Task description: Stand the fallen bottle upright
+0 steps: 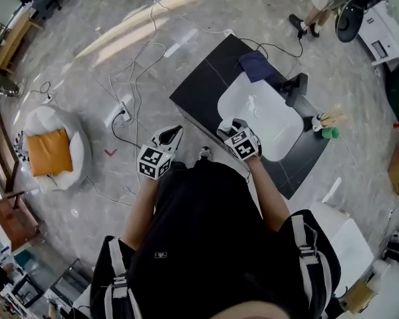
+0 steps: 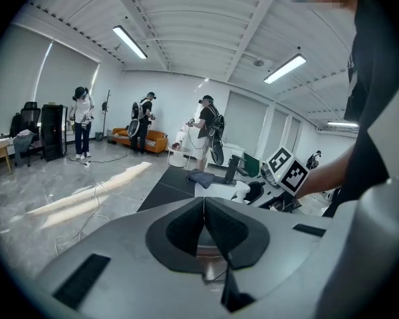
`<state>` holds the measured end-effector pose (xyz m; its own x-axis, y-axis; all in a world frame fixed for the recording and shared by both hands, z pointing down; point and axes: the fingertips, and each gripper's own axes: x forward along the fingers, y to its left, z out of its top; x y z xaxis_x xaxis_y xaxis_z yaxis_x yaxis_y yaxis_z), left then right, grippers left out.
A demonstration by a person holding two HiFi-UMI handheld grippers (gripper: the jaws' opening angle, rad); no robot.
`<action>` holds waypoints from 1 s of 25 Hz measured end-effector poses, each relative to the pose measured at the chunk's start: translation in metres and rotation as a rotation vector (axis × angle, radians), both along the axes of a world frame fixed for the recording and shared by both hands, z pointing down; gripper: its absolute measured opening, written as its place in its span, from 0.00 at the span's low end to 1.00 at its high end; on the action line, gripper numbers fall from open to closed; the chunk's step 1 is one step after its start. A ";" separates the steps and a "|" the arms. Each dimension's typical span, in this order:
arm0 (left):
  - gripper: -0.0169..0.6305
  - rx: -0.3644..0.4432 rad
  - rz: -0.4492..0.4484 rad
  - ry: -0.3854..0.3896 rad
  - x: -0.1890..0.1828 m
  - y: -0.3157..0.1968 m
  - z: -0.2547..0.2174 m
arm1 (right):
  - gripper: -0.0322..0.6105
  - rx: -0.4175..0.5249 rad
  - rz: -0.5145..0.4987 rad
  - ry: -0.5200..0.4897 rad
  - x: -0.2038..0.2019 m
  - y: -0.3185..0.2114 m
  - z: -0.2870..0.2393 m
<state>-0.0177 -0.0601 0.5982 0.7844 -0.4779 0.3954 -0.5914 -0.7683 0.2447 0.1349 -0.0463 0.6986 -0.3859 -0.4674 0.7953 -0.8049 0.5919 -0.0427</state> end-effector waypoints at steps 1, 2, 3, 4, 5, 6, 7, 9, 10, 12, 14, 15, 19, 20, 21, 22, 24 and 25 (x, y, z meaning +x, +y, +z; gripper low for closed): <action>0.05 -0.001 0.005 -0.002 0.002 0.000 0.001 | 0.48 0.000 0.004 -0.003 0.001 0.001 0.000; 0.05 -0.002 0.010 -0.004 0.003 0.001 0.001 | 0.48 -0.003 0.006 -0.005 0.001 0.003 0.000; 0.05 -0.002 0.013 -0.005 0.005 0.001 0.001 | 0.48 -0.006 0.007 -0.006 0.002 0.004 0.000; 0.05 -0.002 0.015 -0.005 0.006 0.001 0.001 | 0.48 -0.007 0.007 -0.007 0.003 0.005 0.000; 0.05 -0.001 0.017 -0.004 0.008 0.001 0.001 | 0.48 -0.007 0.008 -0.008 0.004 0.006 0.000; 0.05 0.001 0.020 -0.003 0.010 0.002 0.001 | 0.48 -0.004 0.010 -0.011 0.005 0.006 -0.001; 0.05 0.002 0.023 -0.003 0.012 0.002 0.000 | 0.48 0.001 0.011 -0.015 0.006 0.006 -0.001; 0.05 0.002 0.029 -0.004 0.014 0.004 0.000 | 0.48 0.017 0.009 -0.027 0.007 0.007 -0.001; 0.05 0.002 0.031 -0.005 0.014 0.005 0.000 | 0.48 0.024 0.007 -0.032 0.007 0.007 -0.001; 0.05 0.002 0.034 -0.008 0.013 0.006 0.001 | 0.48 0.036 -0.002 -0.039 0.006 0.008 -0.002; 0.05 0.001 0.036 -0.009 0.013 0.007 0.002 | 0.48 0.041 -0.017 -0.036 0.005 0.012 -0.002; 0.05 0.000 0.037 -0.011 0.014 0.007 0.003 | 0.48 0.044 -0.024 -0.032 0.005 0.014 -0.002; 0.05 0.001 0.042 -0.014 0.017 0.008 0.003 | 0.48 0.060 -0.047 -0.025 0.004 0.017 0.002; 0.05 0.003 0.045 -0.013 0.018 0.008 0.003 | 0.48 0.063 -0.051 -0.025 0.003 0.018 0.003; 0.05 0.004 0.049 -0.013 0.019 0.008 0.003 | 0.48 0.067 -0.054 -0.026 0.003 0.018 0.003; 0.05 0.004 0.052 -0.012 0.021 0.009 0.003 | 0.48 0.071 -0.057 -0.026 0.003 0.018 0.005; 0.05 0.003 0.059 -0.011 0.024 0.009 0.003 | 0.48 0.075 -0.058 -0.023 0.003 0.018 0.005; 0.05 0.003 0.062 -0.011 0.025 0.010 0.003 | 0.48 0.076 -0.057 -0.022 0.004 0.019 0.006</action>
